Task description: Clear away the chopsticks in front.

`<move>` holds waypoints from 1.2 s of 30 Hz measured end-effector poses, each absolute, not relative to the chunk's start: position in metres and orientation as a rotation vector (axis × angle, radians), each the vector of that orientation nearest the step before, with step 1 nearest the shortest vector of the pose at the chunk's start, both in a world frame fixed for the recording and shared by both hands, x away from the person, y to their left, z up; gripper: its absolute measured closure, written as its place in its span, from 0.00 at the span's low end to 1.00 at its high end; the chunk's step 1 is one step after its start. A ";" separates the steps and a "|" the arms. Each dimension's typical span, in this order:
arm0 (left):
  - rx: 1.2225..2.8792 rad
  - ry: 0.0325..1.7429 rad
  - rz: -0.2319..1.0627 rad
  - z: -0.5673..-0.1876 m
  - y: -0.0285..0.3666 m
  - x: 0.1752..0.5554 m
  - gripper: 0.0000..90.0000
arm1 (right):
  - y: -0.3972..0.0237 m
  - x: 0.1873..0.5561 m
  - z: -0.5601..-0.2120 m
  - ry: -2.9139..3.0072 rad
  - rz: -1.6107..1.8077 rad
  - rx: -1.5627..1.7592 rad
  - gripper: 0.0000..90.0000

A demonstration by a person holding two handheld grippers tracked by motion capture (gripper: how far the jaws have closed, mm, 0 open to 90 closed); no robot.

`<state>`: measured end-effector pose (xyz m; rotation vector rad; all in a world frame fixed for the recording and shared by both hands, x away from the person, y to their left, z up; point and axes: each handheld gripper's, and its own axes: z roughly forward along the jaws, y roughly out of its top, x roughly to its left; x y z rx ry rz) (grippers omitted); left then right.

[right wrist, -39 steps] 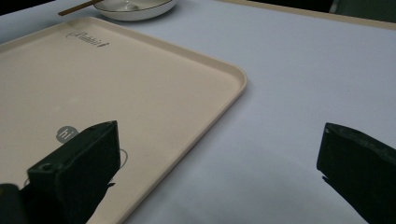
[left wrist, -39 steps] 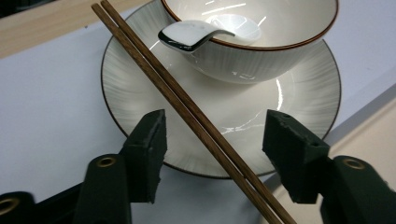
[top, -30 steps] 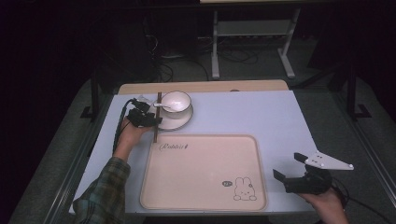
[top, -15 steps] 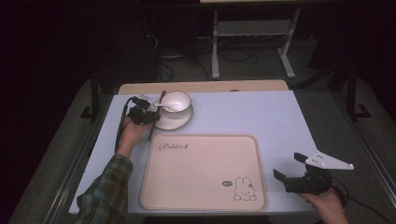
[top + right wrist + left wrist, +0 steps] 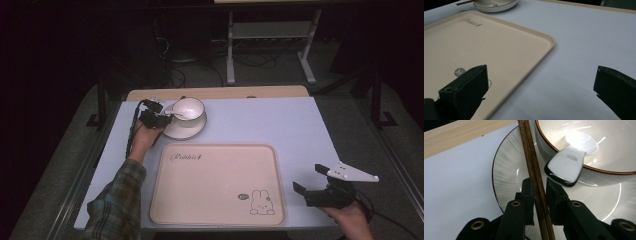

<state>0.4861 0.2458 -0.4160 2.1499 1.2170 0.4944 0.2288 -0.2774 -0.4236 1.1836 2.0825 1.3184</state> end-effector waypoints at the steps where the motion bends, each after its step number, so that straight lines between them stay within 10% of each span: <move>1: 2.144 1.225 0.500 -0.416 0.246 0.487 0.85 | -0.277 0.229 -0.424 2.082 1.319 1.183 0.00; 36: 2.059 1.254 0.374 -0.409 0.293 0.452 0.84 | -0.275 0.228 -0.423 2.088 1.315 1.176 0.00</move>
